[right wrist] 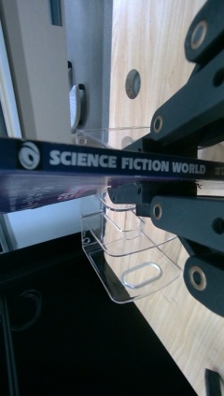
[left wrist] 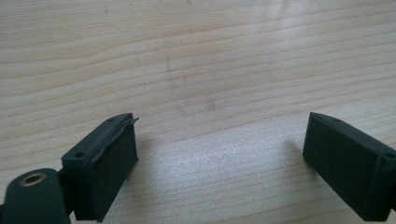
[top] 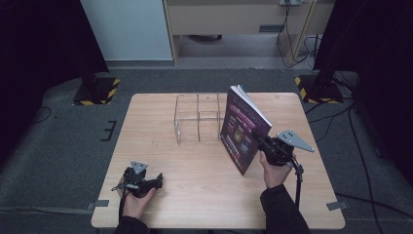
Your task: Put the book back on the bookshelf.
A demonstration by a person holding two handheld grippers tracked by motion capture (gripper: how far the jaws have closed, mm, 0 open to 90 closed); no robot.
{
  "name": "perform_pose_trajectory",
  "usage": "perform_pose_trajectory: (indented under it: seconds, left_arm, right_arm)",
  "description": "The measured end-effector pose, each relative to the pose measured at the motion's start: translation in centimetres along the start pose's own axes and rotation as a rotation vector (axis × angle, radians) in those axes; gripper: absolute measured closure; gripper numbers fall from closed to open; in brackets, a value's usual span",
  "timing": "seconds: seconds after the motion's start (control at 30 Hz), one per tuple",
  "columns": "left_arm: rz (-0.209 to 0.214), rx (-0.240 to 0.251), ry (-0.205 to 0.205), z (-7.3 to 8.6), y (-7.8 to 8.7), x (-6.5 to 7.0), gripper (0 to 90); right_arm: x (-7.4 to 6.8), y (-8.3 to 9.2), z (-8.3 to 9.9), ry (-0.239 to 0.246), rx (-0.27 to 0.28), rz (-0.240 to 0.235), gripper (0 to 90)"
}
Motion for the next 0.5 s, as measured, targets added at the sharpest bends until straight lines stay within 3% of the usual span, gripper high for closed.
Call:
perform_pose_trajectory:
  seconds: [0.5]
  left_arm:
    - [0.002, 0.000, 0.001, 0.0, 0.0, 0.0, 8.9]
  right_arm:
    - [0.5, -3.0, -2.0, 0.001, 0.061, 0.050, 84.5]
Point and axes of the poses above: each handheld gripper's, and its own axes: y roughly backward along the jaws, z roughly out of its underside, x roughly to its right, the point moved 10 cm from there along -y, roughly forward along the jaws, and after that the axes turned 4 degrees about -y, right-handed, at the moved point
